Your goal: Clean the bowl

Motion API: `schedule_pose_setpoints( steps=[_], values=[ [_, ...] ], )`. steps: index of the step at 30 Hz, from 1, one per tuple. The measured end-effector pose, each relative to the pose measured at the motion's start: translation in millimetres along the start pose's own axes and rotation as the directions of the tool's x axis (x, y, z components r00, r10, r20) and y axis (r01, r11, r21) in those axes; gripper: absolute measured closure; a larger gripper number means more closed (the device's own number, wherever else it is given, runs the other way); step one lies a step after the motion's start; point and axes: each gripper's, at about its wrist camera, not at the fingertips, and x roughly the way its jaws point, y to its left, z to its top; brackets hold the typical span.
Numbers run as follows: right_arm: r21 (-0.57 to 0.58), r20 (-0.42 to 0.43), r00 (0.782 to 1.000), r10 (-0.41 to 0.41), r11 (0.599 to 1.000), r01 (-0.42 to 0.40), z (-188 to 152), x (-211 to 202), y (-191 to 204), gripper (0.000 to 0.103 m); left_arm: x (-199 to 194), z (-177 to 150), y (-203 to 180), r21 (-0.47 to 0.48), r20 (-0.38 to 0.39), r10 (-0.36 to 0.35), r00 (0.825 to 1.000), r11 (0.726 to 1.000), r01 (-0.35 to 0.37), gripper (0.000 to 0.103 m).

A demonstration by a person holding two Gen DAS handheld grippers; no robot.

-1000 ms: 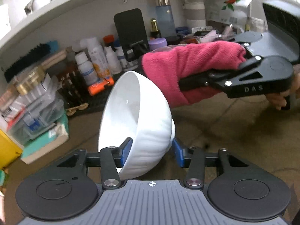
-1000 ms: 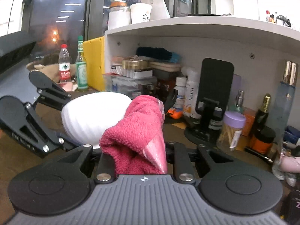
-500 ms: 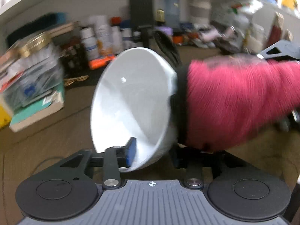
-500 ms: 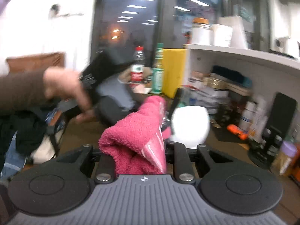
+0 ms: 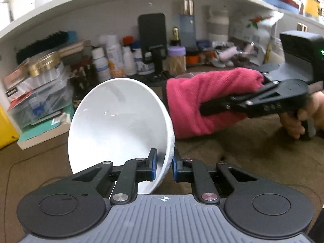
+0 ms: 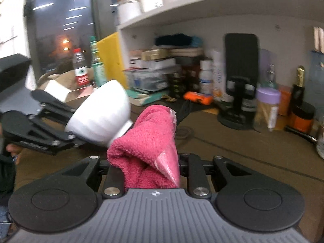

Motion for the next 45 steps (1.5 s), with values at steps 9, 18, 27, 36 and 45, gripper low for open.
schedule_pose_setpoints(
  steps=[9,18,27,36,45],
  values=[
    [0.128,-0.026,0.999,-0.042,0.991,0.045,-3.4,0.4,-38.8,0.075,23.6,36.1,-67.1,0.177,-0.090,-0.042,0.995,0.983,0.057,0.089],
    [0.259,-0.050,0.997,-0.059,0.963,0.070,-6.5,-4.7,-73.6,0.070,28.3,48.2,-127.0,0.327,-0.146,-0.046,0.988,0.941,0.092,0.086],
    [0.269,-0.053,0.997,-0.057,0.960,0.070,-8.3,-3.5,-74.2,0.070,21.5,29.5,-137.5,0.419,-0.141,0.053,0.989,0.908,0.011,0.018],
    [0.271,-0.056,0.997,-0.057,0.960,0.070,-8.8,-3.2,-75.0,0.065,25.3,31.5,-147.9,0.496,-0.145,0.133,0.980,0.867,-0.044,0.088],
    [0.254,-0.054,0.997,-0.063,0.964,0.074,-9.7,-4.8,-71.8,0.068,9.4,37.4,-53.4,-0.070,0.065,-0.240,0.969,0.967,0.245,0.090]
  ],
)
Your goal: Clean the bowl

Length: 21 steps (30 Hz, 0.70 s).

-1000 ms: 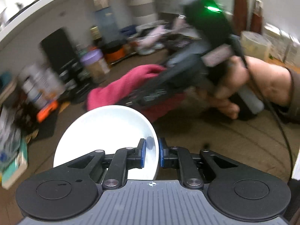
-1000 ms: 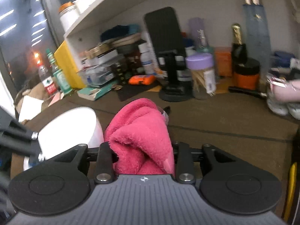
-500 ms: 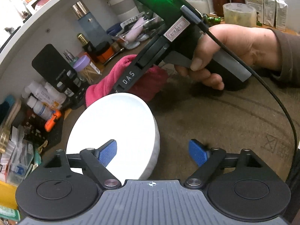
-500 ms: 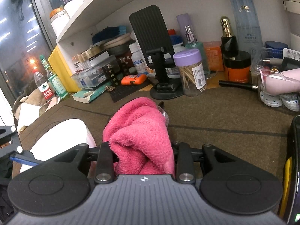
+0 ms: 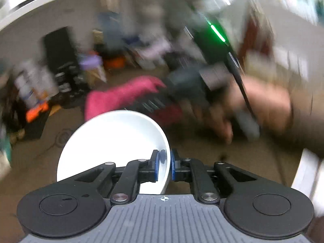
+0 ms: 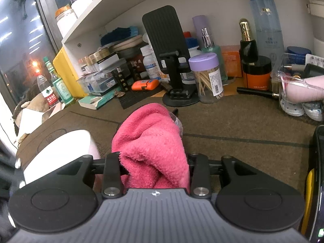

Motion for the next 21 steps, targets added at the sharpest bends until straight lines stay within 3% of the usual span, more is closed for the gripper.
schedule_pose_setpoints(
  steps=[3,4,6,9,10,12,14,16,17,18,19,21],
  values=[
    [-0.006,0.005,1.000,-0.006,1.000,0.006,-1.0,-0.7,1.3,0.074,-10.7,-1.4,9.2,-0.017,0.028,0.018,0.999,1.000,-0.018,0.087],
    [-0.015,0.005,1.000,-0.009,1.000,0.009,-1.3,-0.3,2.7,0.075,-12.6,-2.5,1.2,0.042,0.006,0.050,0.999,0.998,-0.050,0.084],
    [-0.018,0.003,1.000,-0.007,1.000,0.007,-1.0,0.6,2.5,0.075,-10.7,-5.9,-11.3,0.127,-0.049,0.113,0.992,0.986,-0.106,0.063],
    [-0.006,-0.001,1.000,-0.004,1.000,0.004,-0.7,1.1,0.2,0.073,-0.9,-13.2,-27.7,0.248,-0.114,0.170,0.979,0.959,-0.137,0.050],
    [-0.008,-0.001,1.000,-0.004,1.000,0.004,-0.8,0.9,0.3,0.073,3.4,-16.4,-34.6,0.295,-0.137,0.190,0.972,0.945,-0.143,0.051],
    [-0.011,0.000,1.000,-0.004,1.000,0.004,-0.9,0.5,0.5,0.073,8.4,-23.7,-48.7,0.381,-0.170,0.221,0.961,0.914,-0.143,0.082],
    [-0.014,0.001,1.000,-0.003,1.000,0.003,-1.0,0.1,0.7,0.073,12.4,-28.1,-52.2,0.424,-0.190,0.267,0.945,0.890,-0.166,0.083],
    [-0.030,0.004,1.000,0.000,1.000,0.000,-1.4,-1.1,3.6,0.077,4.5,-27.8,-30.2,0.299,-0.186,0.200,0.962,0.944,-0.139,0.084],
    [-0.037,0.006,1.000,0.006,0.999,-0.006,-1.4,-2.4,5.5,0.078,-7.2,-29.6,-7.1,0.157,-0.130,0.133,0.983,0.981,-0.112,0.086],
    [-0.050,0.013,1.000,0.020,0.999,-0.020,-1.4,-5.7,9.0,0.079,-19.0,-31.5,16.1,0.014,-0.064,0.072,0.995,0.997,-0.072,0.089],
    [-0.061,0.018,0.999,0.034,0.998,-0.033,-1.3,-8.6,12.1,0.080,-22.2,-32.4,25.0,-0.042,-0.032,0.051,0.998,0.998,-0.053,0.090],
    [-0.070,0.034,0.997,0.075,0.995,-0.072,-1.0,-15.2,17.1,0.080,-42.4,-49.8,63.1,-0.247,0.131,-0.003,0.991,0.968,0.036,0.092]
  ],
)
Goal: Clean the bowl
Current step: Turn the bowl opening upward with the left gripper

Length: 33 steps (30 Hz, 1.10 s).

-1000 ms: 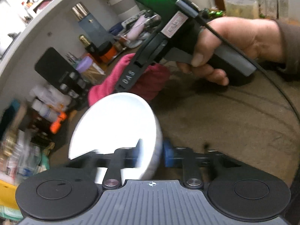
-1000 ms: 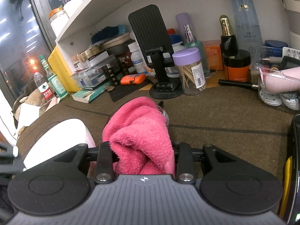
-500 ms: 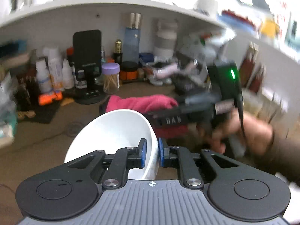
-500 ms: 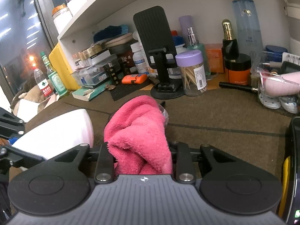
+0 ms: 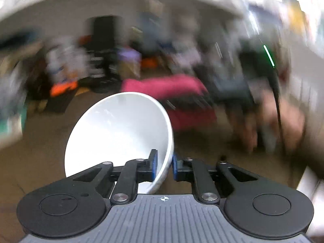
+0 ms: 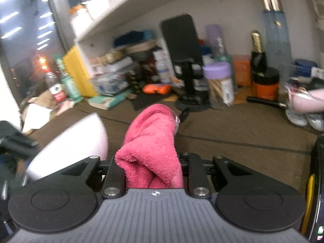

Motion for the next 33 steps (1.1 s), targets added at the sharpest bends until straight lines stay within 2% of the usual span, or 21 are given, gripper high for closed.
schedule_pose_setpoints(
  steps=[1,2,3,4,6,7,8,12,14,16,17,19,21,22,25,26,28,32,33],
  values=[
    [-0.006,0.013,1.000,0.027,1.000,-0.027,0.5,-3.8,3.6,0.080,-4.4,-1.6,8.2,-0.046,0.030,-0.014,0.999,0.999,0.016,0.092],
    [-0.015,0.030,0.998,0.056,0.998,-0.056,1.1,-7.0,7.6,0.080,-16.4,-12.8,32.9,-0.161,0.100,-0.044,0.994,0.985,0.060,0.091],
    [-0.025,0.046,0.995,0.089,0.996,-0.088,2.0,-10.3,11.9,0.080,-21.1,-21.6,46.5,-0.222,0.134,-0.052,0.990,0.972,0.081,0.088],
    [-0.040,0.057,0.991,0.123,0.992,-0.121,3.2,-13.1,17.6,0.080,-21.6,-24.6,52.5,-0.245,0.144,-0.054,0.988,0.966,0.089,0.087],
    [-0.089,0.069,0.986,0.155,0.985,-0.149,4.2,-15.5,31.6,0.080,-28.6,-47.8,78.4,-0.348,0.214,-0.078,0.974,0.925,0.151,0.080],
    [-0.118,0.073,0.984,0.162,0.981,-0.153,4.5,-15.6,38.9,0.080,-30.7,-50.9,83.2,-0.365,0.228,-0.085,0.970,0.916,0.166,0.078],
    [-0.162,0.075,0.988,0.138,0.979,-0.125,4.2,-12.0,47.3,0.080,-33.8,-64.0,93.4,-0.402,0.273,-0.082,0.959,0.896,0.191,0.074],
    [-0.278,0.053,0.996,0.067,0.959,-0.050,6.9,12.2,75.2,0.080,-40.9,-81.8,111.8,-0.438,0.360,-0.127,0.924,0.852,0.287,0.073],
    [-0.317,0.005,0.997,0.083,0.945,-0.077,8.0,28.6,89.3,0.080,-42.4,-86.2,118.6,-0.450,0.388,-0.150,0.909,0.830,0.329,0.073],
    [-0.358,-0.039,0.994,0.107,0.927,-0.113,7.4,43.2,104.7,0.080,-43.5,-88.0,121.7,-0.454,0.402,-0.161,0.902,0.820,0.349,0.071],
    [-0.375,-0.063,0.989,0.133,0.915,-0.148,4.4,45.4,111.8,0.080,-43.2,-89.9,123.9,-0.461,0.409,-0.163,0.898,0.812,0.357,0.070],
    [-0.417,-0.156,0.958,0.239,0.864,-0.283,-9.0,46.3,133.6,0.080,-42.8,-90.2,131.1,-0.475,0.424,-0.167,0.890,0.796,0.376,0.069],
    [-0.471,-0.197,0.937,0.289,0.810,-0.348,-21.6,36.0,152.9,0.080,-40.0,-91.7,134.4,-0.488,0.436,-0.172,0.883,0.780,0.392,0.067],
    [-0.499,-0.215,0.924,0.316,0.778,-0.382,-28.1,29.0,163.7,0.080,-41.6,-91.0,135.3,-0.486,0.434,-0.173,0.884,0.782,0.391,0.067],
    [-0.522,-0.223,0.894,0.389,0.727,-0.446,-30.3,15.9,180.5,0.081,-44.1,-88.6,137.1,-0.479,0.426,-0.178,0.887,0.787,0.388,0.067],
    [-0.529,-0.222,0.896,0.384,0.724,-0.442,-28.6,17.3,183.0,0.081,-44.2,-88.9,137.6,-0.479,0.425,-0.181,0.887,0.786,0.390,0.067],
    [-0.546,-0.210,0.922,0.325,0.743,-0.387,-24.7,27.3,181.5,0.081,-44.9,-89.9,138.8,-0.481,0.427,-0.188,0.884,0.781,0.398,0.067],
    [-0.515,-0.150,0.972,0.183,0.824,-0.235,-9.0,50.9,155.9,0.081,-45.3,-92.3,142.2,-0.481,0.435,-0.204,0.877,0.770,0.418,0.066],
    [-0.482,-0.109,0.986,0.128,0.861,-0.165,-1.0,56.2,141.4,0.081,-45.8,-93.0,142.8,-0.479,0.433,-0.209,0.877,0.771,0.420,0.066]
  ],
)
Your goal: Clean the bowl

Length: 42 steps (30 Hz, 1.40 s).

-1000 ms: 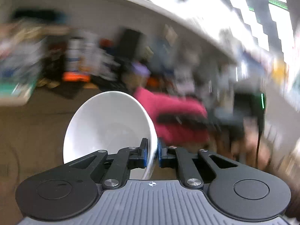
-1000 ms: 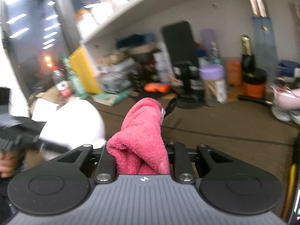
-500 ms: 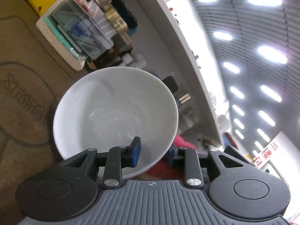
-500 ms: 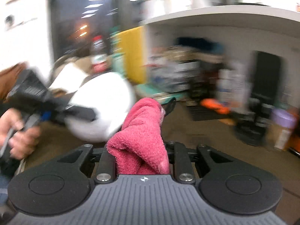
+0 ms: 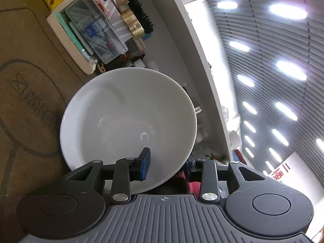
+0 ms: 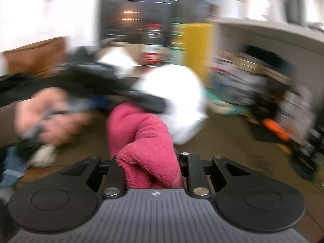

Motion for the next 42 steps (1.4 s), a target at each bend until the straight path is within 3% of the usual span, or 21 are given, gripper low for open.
schedule_pose_setpoints(
  steps=[3,7,12,14,18,24,28,32,35,37,40,42],
  values=[
    [0.119,0.024,0.993,-0.119,0.986,0.115,-0.7,5.0,-38.9,0.081,-2.7,-0.1,0.8,0.008,-0.014,-0.005,1.000,1.000,0.005,0.065],
    [0.223,0.032,0.996,-0.078,0.972,0.069,-2.5,13.7,-70.4,0.081,-8.6,-0.4,6.4,-0.030,0.002,-0.031,1.000,0.999,0.031,0.064],
    [0.282,0.031,0.996,0.080,0.956,-0.085,3.7,32.9,-70.5,0.081,-20.9,-3.5,16.5,-0.074,0.023,-0.042,0.999,0.996,0.043,0.053],
    [0.229,0.021,0.994,0.108,0.967,-0.110,7.9,33.8,-57.6,0.081,-22.1,-5.0,15.3,-0.061,0.013,-0.034,0.999,0.998,0.034,0.053],
    [-0.020,-0.022,0.985,0.173,0.985,-0.173,9.9,19.3,-10.7,0.081,-23.1,-4.3,18.6,-0.071,0.011,-0.053,0.999,0.996,0.054,0.053],
    [-0.278,-0.072,0.960,0.269,0.919,-0.279,11.5,-11.1,26.8,0.081,-27.5,-3.8,22.2,-0.080,0.016,-0.070,0.997,0.994,0.071,0.051],
    [-0.344,-0.076,0.978,0.193,0.916,-0.208,19.7,-10.5,18.9,0.081,-25.5,-5.1,22.0,-0.078,0.008,-0.063,0.998,0.995,0.063,0.050],
    [-0.406,-0.087,0.989,0.120,0.902,-0.145,31.6,21.5,14.8,0.081,-23.3,-4.9,19.7,-0.066,0.002,-0.043,0.999,0.997,0.043,0.048],
    [-0.399,-0.082,0.996,0.030,0.915,-0.060,36.1,45.8,9.6,0.081,-23.1,-3.8,18.2,-0.053,-0.008,-0.027,1.000,0.998,0.027,0.047],
    [-0.310,-0.046,0.999,-0.014,0.951,-0.001,42.1,53.1,-3.0,0.081,-21.9,-2.9,15.0,-0.029,-0.027,-0.009,1.000,1.000,0.009,0.046],
    [-0.195,0.018,1.000,0.017,0.981,-0.013,45.0,40.0,-21.0,0.081,-19.1,-1.4,9.3,0.013,-0.059,0.022,0.998,1.000,-0.021,0.046],
    [-0.147,0.049,0.995,0.082,0.986,-0.074,46.5,24.1,-29.2,0.081,-16.7,1.4,4.8,0.044,-0.091,0.048,0.995,0.998,-0.045,0.046]
  ],
)
